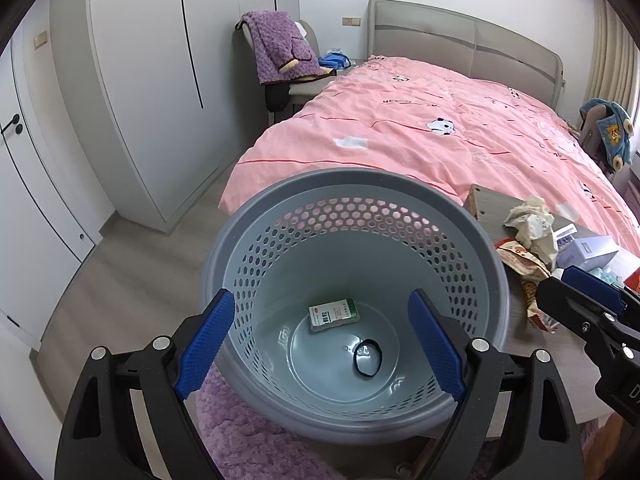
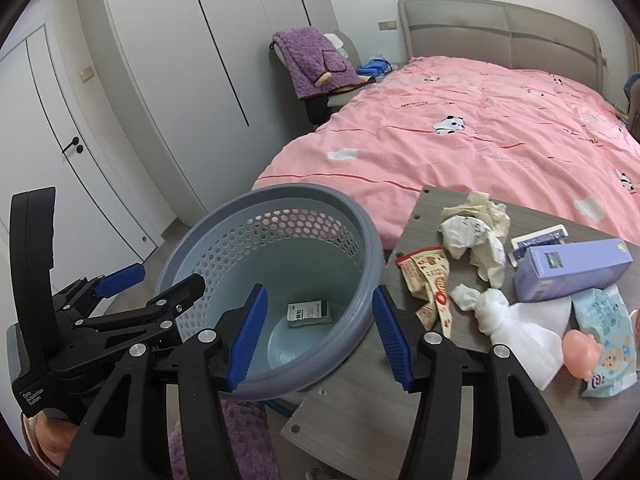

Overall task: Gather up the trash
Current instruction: 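Move both open tools back over the table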

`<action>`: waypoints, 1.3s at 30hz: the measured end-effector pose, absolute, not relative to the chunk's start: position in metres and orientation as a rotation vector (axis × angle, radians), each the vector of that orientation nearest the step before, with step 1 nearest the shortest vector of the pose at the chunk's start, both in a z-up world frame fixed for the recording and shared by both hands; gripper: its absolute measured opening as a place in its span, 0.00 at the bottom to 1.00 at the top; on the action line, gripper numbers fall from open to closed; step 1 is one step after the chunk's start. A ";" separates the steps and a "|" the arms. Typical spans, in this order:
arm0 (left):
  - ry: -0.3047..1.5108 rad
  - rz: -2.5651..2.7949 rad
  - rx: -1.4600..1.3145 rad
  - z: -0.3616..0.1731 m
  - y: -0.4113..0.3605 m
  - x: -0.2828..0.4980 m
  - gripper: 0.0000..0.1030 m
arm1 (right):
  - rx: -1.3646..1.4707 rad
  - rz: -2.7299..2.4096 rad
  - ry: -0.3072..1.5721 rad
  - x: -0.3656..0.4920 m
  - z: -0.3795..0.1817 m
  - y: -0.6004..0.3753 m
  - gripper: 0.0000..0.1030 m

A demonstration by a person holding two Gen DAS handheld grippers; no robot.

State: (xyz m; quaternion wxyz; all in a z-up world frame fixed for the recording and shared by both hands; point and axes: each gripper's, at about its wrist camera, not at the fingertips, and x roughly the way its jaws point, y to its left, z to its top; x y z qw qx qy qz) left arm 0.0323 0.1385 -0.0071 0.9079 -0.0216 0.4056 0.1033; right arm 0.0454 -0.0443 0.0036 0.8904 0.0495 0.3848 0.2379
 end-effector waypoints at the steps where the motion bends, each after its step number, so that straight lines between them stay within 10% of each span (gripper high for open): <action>1: 0.835 0.211 -0.043 -0.006 0.137 0.031 0.82 | 0.104 0.491 0.797 0.044 0.004 -0.045 0.55; 39: 0.845 0.002 0.079 -0.005 0.005 0.031 0.82 | 0.237 0.100 0.809 -0.016 -0.024 -0.240 0.76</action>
